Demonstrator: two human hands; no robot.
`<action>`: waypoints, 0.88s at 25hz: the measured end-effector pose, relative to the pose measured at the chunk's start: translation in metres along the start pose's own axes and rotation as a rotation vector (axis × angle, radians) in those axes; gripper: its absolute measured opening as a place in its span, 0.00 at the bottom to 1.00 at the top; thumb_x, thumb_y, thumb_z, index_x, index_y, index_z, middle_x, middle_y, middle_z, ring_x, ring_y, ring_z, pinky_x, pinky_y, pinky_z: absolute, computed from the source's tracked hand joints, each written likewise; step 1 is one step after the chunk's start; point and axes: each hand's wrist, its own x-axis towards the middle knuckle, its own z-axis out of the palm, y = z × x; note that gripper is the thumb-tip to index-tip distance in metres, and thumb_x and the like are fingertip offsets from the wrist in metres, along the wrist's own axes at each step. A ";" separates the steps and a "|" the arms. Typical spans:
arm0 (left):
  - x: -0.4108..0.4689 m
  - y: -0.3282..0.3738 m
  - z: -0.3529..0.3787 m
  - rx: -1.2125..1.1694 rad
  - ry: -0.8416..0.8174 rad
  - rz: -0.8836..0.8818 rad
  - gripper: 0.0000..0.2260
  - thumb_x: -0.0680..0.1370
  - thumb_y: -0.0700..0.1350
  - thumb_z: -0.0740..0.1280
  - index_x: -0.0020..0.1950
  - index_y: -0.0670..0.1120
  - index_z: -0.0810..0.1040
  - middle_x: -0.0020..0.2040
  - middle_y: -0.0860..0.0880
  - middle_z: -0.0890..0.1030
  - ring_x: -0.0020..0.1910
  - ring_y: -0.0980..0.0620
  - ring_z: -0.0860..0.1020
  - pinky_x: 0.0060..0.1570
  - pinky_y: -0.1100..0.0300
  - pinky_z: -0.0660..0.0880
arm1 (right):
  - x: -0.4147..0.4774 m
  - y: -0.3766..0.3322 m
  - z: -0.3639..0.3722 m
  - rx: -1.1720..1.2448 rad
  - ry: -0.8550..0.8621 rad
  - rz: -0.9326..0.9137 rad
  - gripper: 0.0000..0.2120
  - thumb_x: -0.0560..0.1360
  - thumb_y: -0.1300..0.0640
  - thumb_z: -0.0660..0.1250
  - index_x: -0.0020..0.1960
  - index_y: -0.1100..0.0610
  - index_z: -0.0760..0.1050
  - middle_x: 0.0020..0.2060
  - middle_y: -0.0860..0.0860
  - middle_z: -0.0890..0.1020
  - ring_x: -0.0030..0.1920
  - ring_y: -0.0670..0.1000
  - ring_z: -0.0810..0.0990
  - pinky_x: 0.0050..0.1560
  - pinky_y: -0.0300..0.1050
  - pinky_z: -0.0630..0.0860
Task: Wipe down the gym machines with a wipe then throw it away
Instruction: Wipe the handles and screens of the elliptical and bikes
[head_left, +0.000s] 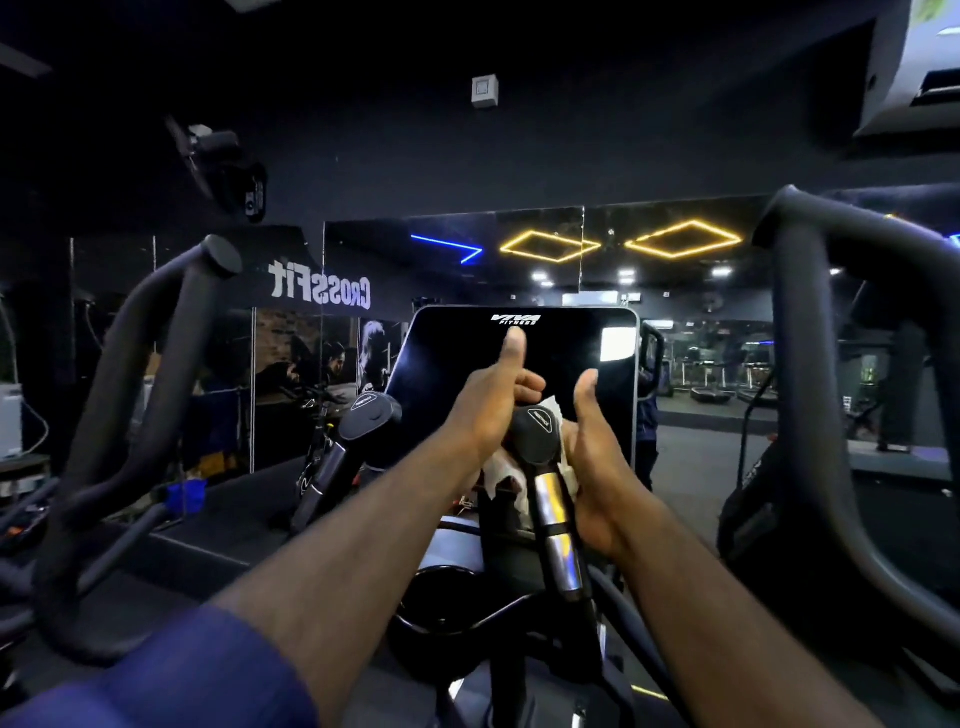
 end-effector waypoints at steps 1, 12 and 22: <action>0.006 -0.002 0.003 0.044 -0.033 0.015 0.30 0.84 0.67 0.58 0.49 0.44 0.87 0.49 0.44 0.88 0.52 0.47 0.85 0.61 0.46 0.79 | -0.004 0.009 0.000 -0.059 0.054 -0.045 0.51 0.76 0.22 0.44 0.64 0.65 0.81 0.46 0.67 0.85 0.41 0.61 0.85 0.43 0.53 0.83; 0.017 -0.008 0.008 0.271 -0.190 -0.011 0.17 0.81 0.51 0.70 0.32 0.48 0.76 0.29 0.50 0.77 0.32 0.49 0.75 0.37 0.56 0.73 | -0.046 0.066 -0.015 -0.692 0.412 -0.473 0.20 0.86 0.42 0.57 0.76 0.43 0.72 0.70 0.41 0.79 0.68 0.37 0.76 0.68 0.37 0.74; 0.022 -0.017 0.012 0.264 -0.165 0.006 0.20 0.78 0.50 0.69 0.26 0.49 0.77 0.28 0.53 0.76 0.34 0.50 0.74 0.41 0.55 0.72 | -0.049 0.075 -0.017 -1.032 0.277 -0.701 0.26 0.86 0.57 0.60 0.82 0.45 0.60 0.82 0.37 0.58 0.81 0.42 0.60 0.78 0.39 0.62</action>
